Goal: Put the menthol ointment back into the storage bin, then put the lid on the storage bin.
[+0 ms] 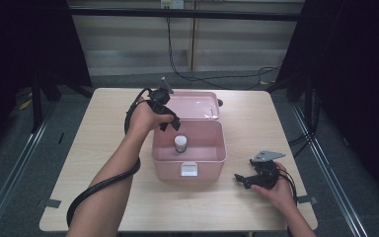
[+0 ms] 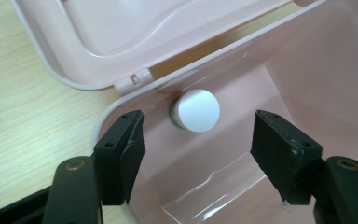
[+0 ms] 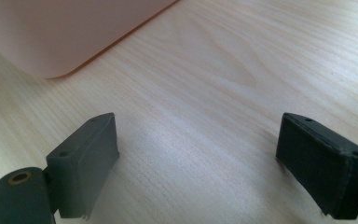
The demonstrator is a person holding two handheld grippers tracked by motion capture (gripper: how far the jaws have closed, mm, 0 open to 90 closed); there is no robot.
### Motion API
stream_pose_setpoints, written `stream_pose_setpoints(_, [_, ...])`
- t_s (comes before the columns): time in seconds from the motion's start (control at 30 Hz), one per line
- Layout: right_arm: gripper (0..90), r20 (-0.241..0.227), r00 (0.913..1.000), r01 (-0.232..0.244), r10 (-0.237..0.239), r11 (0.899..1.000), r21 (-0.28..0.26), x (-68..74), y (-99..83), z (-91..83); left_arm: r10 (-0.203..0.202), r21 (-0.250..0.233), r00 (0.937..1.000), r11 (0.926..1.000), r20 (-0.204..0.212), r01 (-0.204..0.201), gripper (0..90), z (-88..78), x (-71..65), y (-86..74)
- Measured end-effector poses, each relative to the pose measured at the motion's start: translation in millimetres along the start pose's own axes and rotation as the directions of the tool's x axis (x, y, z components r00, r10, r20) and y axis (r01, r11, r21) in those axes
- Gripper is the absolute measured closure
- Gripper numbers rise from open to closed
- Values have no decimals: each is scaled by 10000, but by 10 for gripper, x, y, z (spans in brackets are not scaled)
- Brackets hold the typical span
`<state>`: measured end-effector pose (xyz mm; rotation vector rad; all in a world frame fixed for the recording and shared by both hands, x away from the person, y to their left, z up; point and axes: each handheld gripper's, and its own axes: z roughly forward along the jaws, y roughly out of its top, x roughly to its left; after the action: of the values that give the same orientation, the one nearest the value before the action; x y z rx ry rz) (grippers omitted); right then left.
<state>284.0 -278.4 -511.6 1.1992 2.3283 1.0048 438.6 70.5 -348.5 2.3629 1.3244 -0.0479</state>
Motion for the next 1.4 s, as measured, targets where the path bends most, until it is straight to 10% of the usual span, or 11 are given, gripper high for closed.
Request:
stream_pose_setpoints(0.73, [296,-768,9959,524,-486,9975,484,140,218,-124,-261,-335,9995,9991,-152,255,291,-129,253,-8])
stream_pose_setpoints(1.4, [637,-2255,9683,1336,-1071,9854,1059,340,333,-278,-573,-464,9978,9974,-340,557,284,-170,392,23])
